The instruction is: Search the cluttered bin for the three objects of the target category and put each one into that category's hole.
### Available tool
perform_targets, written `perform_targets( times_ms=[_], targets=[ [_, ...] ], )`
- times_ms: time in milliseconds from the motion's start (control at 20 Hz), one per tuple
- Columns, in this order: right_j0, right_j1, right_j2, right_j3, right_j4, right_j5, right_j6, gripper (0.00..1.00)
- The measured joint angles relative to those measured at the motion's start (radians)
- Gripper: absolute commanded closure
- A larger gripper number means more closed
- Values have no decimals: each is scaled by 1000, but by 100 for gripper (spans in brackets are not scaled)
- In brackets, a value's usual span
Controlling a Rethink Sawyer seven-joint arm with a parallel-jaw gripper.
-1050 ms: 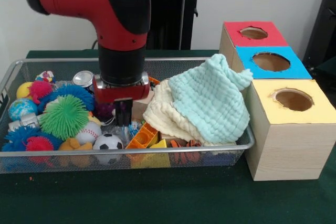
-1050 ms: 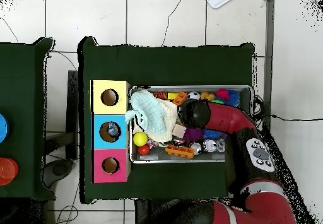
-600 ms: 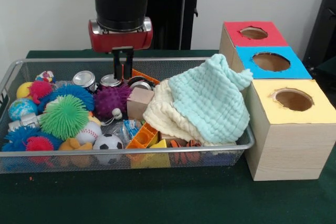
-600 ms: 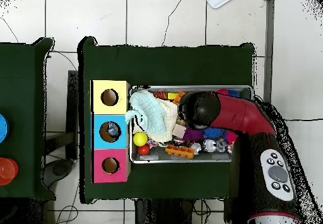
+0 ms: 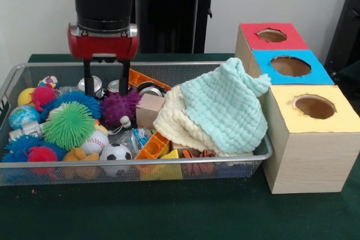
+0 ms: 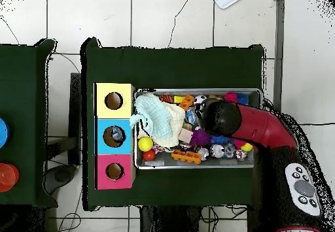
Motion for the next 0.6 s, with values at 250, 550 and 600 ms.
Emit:
perform_targets(
  times_ms=[250,550,600],
  targets=[
    [-17,48,4,4,-1,-86,0,0],
    [-10,93,4,21,2,-106,0,0],
    [-6,93,4,28,4,-104,0,0]
  ],
)
